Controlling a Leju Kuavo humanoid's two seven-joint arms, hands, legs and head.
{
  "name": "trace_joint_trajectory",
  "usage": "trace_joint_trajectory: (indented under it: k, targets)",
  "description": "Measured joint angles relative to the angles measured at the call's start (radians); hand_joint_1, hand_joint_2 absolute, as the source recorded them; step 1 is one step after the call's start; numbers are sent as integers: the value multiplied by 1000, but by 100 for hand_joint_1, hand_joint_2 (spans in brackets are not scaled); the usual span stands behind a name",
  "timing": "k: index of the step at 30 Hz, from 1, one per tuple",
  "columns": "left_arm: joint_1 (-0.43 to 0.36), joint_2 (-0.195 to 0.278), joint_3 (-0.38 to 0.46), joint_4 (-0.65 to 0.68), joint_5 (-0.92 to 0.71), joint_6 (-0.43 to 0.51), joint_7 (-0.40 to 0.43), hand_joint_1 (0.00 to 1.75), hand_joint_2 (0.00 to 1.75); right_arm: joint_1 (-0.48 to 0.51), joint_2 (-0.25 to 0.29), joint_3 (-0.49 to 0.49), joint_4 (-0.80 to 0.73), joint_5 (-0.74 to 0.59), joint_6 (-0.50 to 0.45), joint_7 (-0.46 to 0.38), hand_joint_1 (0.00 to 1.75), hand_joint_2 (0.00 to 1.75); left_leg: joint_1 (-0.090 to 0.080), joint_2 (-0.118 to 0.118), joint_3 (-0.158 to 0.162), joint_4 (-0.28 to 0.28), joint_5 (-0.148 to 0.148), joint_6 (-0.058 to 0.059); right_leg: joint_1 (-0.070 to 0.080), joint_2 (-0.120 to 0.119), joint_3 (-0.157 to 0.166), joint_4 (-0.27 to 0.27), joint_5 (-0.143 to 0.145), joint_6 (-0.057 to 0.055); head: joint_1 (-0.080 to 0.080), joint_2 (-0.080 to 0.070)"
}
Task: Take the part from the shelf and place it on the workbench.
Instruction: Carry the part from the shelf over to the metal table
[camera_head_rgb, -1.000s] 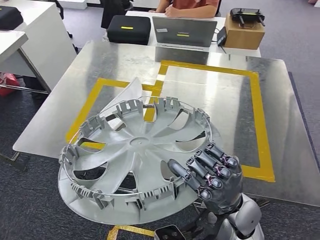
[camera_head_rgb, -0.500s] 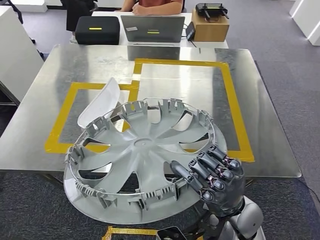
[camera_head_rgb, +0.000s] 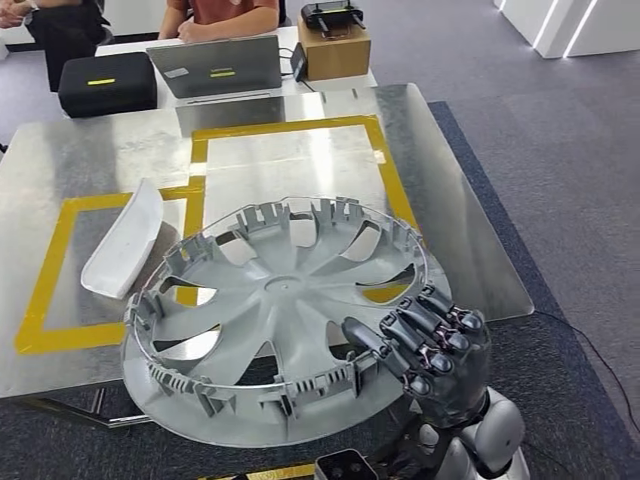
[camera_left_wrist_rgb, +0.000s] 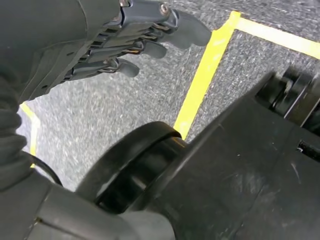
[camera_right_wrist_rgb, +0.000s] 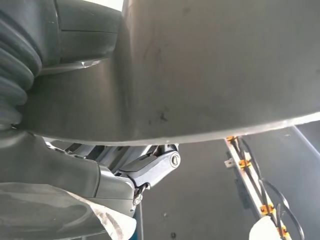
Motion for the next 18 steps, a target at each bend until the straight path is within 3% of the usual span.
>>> trace_joint_trajectory:
  k: [2, 5, 7, 8, 10, 11, 12, 13, 16, 18]
  targets:
    - [-1, 1, 0, 1, -1, 2, 0, 0, 175, -4, -1, 0, 0, 0, 0, 0, 175, 175, -3, -12, 43, -107, 38, 10, 3, 12, -3, 3, 0, 5, 0, 0]
    - [-1, 0, 0, 1, -2, 3, 0, 0, 175, -11, -4, 0, 0, 3, 0, 0, 175, 175, -4, -14, 49, -136, 42, 17, 2, 15, -11, 3, 3, 22, 1, 0]
    - [-2, -1, 0, 2, -3, 3, 0, 0, 175, -14, -6, 0, -1, 3, 0, 0, 175, 175, 1, -9, 50, -145, 50, 25, 2, -7, -26, 26, -17, 32, 4, 0]
    - [-2, -1, 0, 2, -3, 3, 0, 0, 175, -17, -7, 0, -1, 3, 0, 0, 175, 175, 3, -5, 51, -149, 53, 29, 1, -24, -46, 67, -43, 37, 6, 0]
    - [0, -2, 0, 2, -4, 3, 0, 0, 175, -22, -8, 0, 0, 4, 0, 0, 175, 175, 3, 3, 49, -149, 53, 32, -3, -51, -107, 198, -109, 47, 12, 0]
    - [1, -2, 1, 2, -4, 3, 0, 0, 175, -23, -9, 0, 1, 4, 0, 0, 175, 175, 3, 8, 48, -149, 53, 32, -6, -55, -133, 257, -130, 51, 12, 0]
    - [2, -2, 1, 2, -4, 3, 0, 0, 175, -23, -10, 0, 1, 5, 0, 0, 175, 175, 3, 12, 48, -148, 53, 32, -9, -57, -145, 285, -133, 55, 12, 0]
    - [2, -2, 1, 2, -3, 3, 0, 0, 175, -23, -11, 0, 2, 7, 0, 0, 175, 175, 3, 15, 48, -148, 52, 31, -11, -59, -137, 273, -117, 57, 13, 0]
    - [2, -2, 1, 2, -4, 3, 0, 0, 175, -25, -12, 0, 3, 10, 0, 0, 175, 175, 2, 18, 50, -144, 47, 21, -14, -74, -32, 77, -33, 57, 13, 0]
    - [2, -1, 1, 2, -4, 3, 0, 0, 175, -28, -12, 0, 4, 10, 0, 0, 175, 175, -3, 18, 48, -139, 44, 15, -14, -82, 9, 4, -19, 52, 10, 0]
